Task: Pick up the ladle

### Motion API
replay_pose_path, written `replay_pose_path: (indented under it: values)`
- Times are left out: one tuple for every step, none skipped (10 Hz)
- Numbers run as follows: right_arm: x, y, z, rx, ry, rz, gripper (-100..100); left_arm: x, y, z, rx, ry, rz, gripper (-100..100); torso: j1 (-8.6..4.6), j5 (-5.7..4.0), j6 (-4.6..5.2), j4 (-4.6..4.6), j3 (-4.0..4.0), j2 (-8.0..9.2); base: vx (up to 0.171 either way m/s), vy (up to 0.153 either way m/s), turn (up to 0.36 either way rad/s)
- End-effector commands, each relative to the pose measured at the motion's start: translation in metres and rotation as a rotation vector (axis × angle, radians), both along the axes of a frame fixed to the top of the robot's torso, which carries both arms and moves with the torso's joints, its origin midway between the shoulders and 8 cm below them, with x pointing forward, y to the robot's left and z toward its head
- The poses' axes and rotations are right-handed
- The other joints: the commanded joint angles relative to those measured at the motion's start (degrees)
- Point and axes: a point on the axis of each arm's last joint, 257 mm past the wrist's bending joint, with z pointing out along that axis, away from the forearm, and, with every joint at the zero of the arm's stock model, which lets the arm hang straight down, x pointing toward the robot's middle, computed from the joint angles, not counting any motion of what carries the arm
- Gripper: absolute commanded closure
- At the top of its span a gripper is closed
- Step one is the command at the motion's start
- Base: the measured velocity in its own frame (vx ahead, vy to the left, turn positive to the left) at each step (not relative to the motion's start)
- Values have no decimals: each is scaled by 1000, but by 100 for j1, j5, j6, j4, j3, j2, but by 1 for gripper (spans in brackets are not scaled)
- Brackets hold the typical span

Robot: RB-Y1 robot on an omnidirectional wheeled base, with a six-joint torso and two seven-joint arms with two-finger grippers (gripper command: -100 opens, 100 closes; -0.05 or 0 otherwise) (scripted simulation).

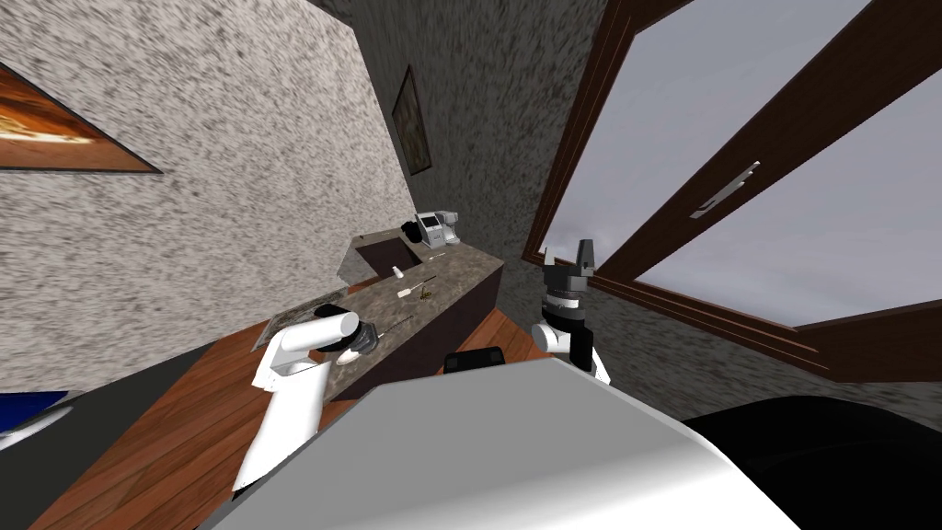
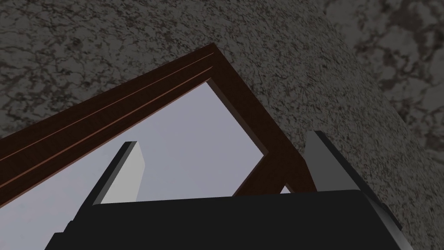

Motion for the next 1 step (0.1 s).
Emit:
replay_pose_path:
  values:
    - [0, 0, 0, 0, 0, 0, 0, 0, 0, 0, 0, 0, 0, 0, 0, 0, 0, 0, 0, 0, 0, 0, 0]
